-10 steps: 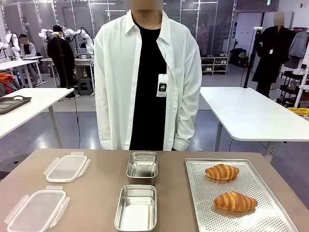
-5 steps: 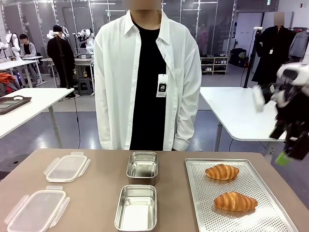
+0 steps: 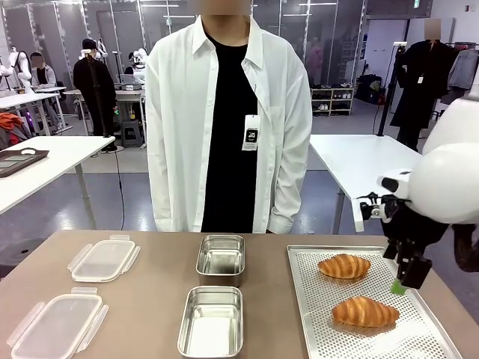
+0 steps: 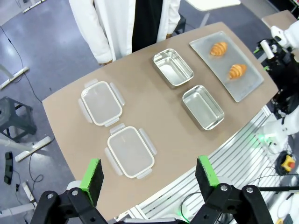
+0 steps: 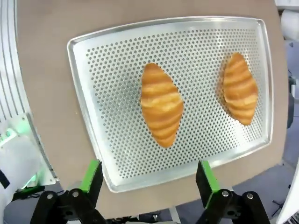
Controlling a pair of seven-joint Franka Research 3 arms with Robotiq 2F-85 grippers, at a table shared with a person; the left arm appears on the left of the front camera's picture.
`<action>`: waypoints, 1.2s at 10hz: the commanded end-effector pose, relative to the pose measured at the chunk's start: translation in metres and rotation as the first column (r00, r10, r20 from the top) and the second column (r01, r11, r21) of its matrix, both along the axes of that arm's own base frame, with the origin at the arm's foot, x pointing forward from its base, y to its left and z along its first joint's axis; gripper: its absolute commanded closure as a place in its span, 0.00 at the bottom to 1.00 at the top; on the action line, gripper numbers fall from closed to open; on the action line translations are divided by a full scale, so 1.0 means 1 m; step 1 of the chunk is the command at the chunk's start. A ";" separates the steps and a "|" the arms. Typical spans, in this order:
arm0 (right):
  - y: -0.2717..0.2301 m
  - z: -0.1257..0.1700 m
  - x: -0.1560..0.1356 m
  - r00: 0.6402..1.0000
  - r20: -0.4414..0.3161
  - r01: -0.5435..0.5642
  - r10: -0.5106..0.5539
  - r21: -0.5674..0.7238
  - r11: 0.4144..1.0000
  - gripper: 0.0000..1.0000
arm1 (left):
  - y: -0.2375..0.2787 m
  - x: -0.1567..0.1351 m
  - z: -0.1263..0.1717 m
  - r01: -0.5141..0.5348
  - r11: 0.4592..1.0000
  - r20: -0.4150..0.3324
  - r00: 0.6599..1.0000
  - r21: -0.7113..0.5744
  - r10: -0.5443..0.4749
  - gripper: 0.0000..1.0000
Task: Place the bread into the airtight container.
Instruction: Pick up a Butter Roll and place it into an empty Airtight Container.
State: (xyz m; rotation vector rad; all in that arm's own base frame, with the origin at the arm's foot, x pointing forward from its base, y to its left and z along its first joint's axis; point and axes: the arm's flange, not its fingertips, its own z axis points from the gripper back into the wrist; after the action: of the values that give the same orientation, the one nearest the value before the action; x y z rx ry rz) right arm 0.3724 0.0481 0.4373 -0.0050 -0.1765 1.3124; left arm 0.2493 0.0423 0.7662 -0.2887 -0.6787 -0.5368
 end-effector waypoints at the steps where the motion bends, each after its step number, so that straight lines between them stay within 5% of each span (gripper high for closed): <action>1: 0.000 -0.026 0.012 0.999 0.010 -0.037 0.037 0.008 0.999 0.00 | -0.001 0.000 0.002 0.013 1.000 0.007 1.000 0.009 -0.013 0.00; 12: 0.006 -0.117 0.056 0.997 -0.077 -0.026 0.026 -0.010 1.000 0.00 | -0.001 0.000 0.002 0.013 1.000 0.007 1.000 0.009 -0.013 0.00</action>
State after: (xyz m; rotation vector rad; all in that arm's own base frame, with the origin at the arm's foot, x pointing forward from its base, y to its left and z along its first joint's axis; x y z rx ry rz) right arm 0.4193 0.0580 0.3247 0.0166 -0.0906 1.3254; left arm 0.2493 0.0423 0.7662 -0.2882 -0.6787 -0.5362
